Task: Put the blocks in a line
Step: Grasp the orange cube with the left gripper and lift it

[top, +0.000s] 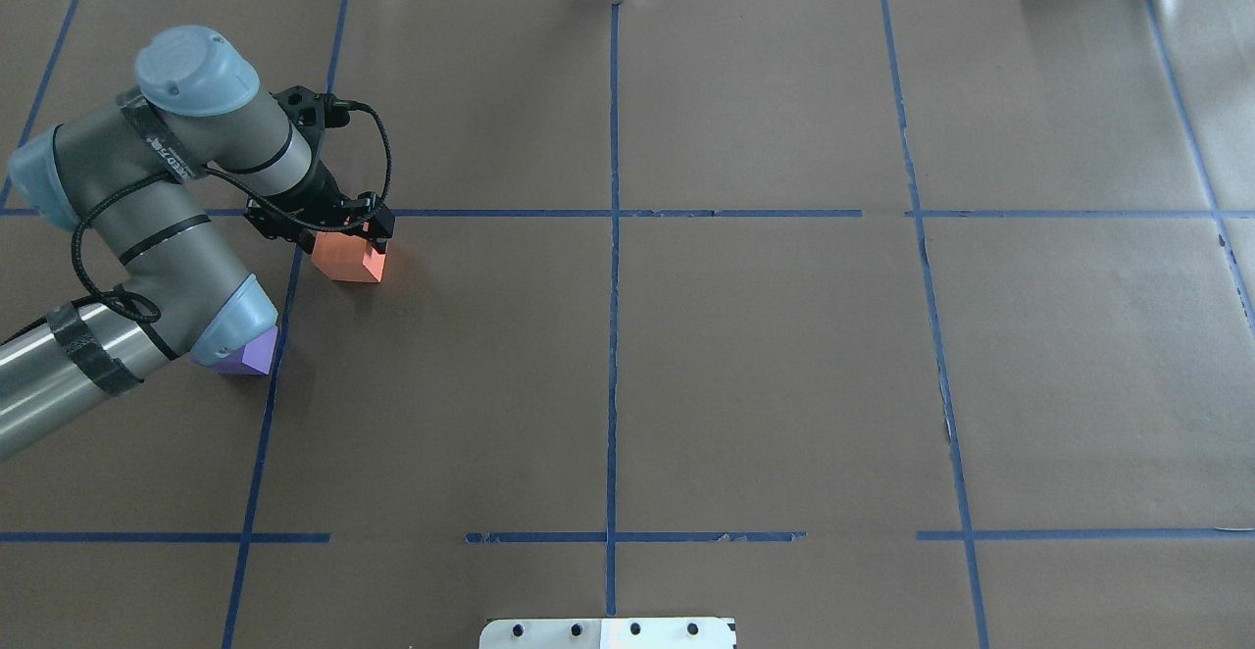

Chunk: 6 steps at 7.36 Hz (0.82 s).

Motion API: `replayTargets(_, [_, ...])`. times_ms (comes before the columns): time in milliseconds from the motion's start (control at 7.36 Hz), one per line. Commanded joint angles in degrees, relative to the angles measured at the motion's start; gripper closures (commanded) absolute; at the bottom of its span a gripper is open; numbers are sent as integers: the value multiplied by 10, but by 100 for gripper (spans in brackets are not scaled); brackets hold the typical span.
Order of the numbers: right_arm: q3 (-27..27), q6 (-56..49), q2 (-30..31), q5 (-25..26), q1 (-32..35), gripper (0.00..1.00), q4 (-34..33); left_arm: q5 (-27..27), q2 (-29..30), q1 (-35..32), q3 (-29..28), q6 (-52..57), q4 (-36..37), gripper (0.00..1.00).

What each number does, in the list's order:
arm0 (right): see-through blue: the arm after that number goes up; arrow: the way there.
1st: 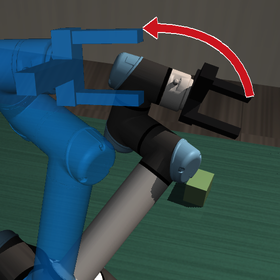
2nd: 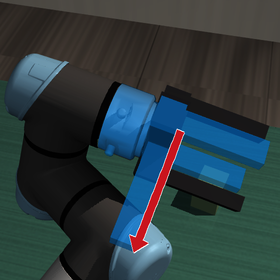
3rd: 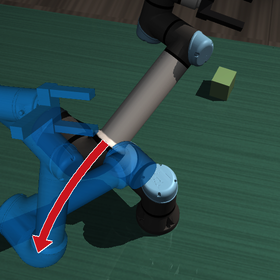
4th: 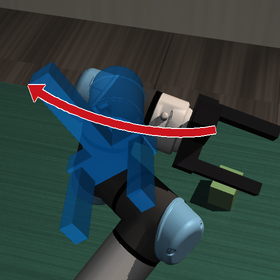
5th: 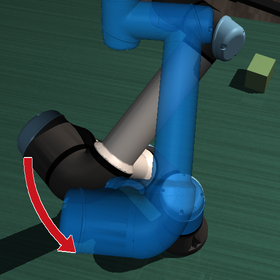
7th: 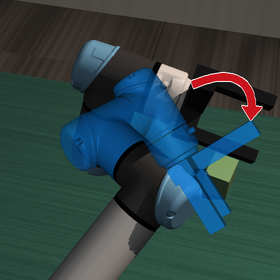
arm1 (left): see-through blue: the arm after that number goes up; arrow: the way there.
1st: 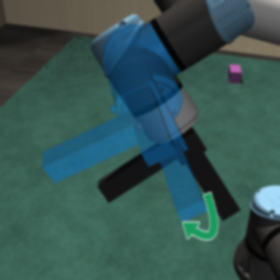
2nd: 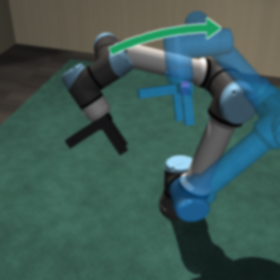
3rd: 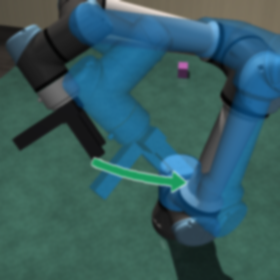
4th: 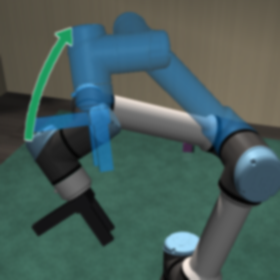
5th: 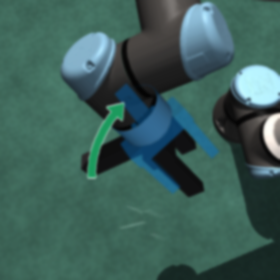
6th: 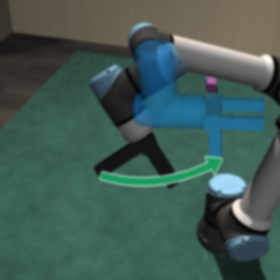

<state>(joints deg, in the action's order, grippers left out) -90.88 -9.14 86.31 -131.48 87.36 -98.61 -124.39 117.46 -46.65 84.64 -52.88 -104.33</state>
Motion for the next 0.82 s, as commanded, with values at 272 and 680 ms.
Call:
replayTargets(272, [0, 0, 0, 0, 0, 0, 0, 1, 1, 4, -4, -1, 0, 75])
replayTargets(680, [0, 0, 0, 0, 0, 0, 0, -4, -6, -41, 61, 4, 46, 87])
